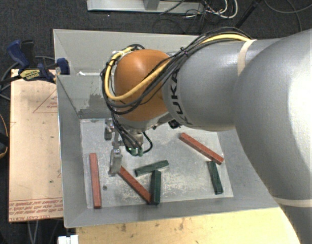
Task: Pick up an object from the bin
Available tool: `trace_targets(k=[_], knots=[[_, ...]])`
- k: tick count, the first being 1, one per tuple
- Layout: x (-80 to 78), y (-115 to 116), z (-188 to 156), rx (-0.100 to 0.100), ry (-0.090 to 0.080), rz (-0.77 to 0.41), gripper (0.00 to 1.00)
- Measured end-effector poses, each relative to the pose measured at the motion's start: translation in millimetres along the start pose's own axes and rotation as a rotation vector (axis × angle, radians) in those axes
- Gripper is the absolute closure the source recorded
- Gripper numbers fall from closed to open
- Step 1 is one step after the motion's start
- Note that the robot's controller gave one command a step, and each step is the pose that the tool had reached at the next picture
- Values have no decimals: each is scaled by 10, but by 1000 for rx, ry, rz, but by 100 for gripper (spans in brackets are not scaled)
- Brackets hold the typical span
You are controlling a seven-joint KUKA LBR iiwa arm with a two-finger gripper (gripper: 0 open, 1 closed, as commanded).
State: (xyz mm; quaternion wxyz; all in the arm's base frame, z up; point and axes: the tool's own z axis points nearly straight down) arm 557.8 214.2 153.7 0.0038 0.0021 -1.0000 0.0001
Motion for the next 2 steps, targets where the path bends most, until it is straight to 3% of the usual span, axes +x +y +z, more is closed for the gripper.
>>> trace_targets(k=[1,2], knots=[[515,-609,436,2,-2,-192,0],[169,-540,849,-2,-8,7,0]])
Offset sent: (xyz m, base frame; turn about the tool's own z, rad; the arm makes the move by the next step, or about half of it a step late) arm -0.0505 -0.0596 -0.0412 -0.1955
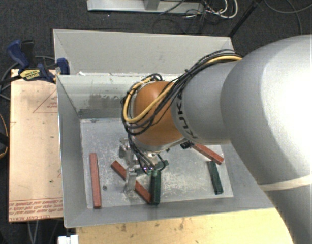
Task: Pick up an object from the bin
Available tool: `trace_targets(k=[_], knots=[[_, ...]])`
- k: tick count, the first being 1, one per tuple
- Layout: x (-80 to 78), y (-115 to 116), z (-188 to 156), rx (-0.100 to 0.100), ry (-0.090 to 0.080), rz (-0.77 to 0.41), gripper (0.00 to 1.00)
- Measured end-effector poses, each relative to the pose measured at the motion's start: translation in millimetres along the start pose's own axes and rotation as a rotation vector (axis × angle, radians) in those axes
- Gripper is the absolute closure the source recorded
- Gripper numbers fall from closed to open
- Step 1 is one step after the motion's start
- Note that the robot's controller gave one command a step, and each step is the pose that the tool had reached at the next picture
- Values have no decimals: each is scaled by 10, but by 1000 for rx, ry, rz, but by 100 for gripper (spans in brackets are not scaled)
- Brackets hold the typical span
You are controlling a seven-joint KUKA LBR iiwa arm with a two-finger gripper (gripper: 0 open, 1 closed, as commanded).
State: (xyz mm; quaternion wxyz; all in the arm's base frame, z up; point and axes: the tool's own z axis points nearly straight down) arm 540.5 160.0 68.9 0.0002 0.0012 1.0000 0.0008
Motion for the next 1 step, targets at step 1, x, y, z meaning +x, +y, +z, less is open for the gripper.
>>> trace_targets(k=[1], knots=[[-5,3,-14,-1,-1,2,100]])
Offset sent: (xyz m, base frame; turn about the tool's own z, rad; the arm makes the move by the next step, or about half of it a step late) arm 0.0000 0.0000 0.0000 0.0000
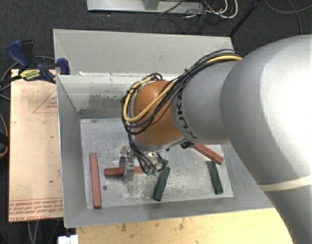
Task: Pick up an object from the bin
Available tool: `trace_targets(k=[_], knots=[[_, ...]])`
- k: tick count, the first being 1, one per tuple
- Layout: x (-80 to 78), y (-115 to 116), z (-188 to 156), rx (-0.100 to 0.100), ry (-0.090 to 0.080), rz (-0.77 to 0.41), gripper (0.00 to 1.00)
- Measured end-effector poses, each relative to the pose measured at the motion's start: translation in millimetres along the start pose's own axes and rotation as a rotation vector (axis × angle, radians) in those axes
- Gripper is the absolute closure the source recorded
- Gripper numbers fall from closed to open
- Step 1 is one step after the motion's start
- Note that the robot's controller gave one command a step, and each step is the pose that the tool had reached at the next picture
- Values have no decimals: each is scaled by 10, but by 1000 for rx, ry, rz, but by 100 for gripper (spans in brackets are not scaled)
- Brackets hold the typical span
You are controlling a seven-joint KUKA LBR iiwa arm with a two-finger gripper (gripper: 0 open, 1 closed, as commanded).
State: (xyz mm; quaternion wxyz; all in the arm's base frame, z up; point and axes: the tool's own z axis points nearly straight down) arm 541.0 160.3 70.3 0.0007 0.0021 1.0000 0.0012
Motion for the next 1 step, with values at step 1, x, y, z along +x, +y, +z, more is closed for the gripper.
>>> trace_targets(k=[1], knots=[[-19,-88,-1094,0,-9,-112,100]])
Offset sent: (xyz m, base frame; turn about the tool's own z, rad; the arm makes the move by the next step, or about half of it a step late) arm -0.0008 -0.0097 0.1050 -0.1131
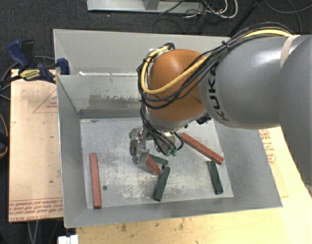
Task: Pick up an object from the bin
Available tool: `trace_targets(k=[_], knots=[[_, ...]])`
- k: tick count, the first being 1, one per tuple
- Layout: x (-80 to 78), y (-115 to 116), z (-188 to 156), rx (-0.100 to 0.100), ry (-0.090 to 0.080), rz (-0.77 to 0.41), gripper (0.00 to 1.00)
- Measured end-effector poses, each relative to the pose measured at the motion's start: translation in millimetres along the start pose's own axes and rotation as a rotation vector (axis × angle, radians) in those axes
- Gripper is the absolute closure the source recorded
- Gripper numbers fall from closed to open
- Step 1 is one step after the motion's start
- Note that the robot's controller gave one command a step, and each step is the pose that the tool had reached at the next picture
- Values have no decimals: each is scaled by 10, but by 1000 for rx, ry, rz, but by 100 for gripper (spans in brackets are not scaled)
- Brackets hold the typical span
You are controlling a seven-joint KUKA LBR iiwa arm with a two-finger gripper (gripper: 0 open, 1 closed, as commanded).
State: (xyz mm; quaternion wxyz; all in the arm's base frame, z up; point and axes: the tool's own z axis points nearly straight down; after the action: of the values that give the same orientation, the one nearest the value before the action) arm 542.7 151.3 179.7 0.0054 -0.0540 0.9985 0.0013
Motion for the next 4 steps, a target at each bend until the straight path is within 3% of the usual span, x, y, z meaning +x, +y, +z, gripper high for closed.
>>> trace_targets(k=[1,2,3,4], knots=[[19,0,45,0,9,0,0],[-141,-822,710,4,16,-94,0],[-391,-867,1122,0,10,-156,0],[-399,-863,1089,-1,8,-156,100]])
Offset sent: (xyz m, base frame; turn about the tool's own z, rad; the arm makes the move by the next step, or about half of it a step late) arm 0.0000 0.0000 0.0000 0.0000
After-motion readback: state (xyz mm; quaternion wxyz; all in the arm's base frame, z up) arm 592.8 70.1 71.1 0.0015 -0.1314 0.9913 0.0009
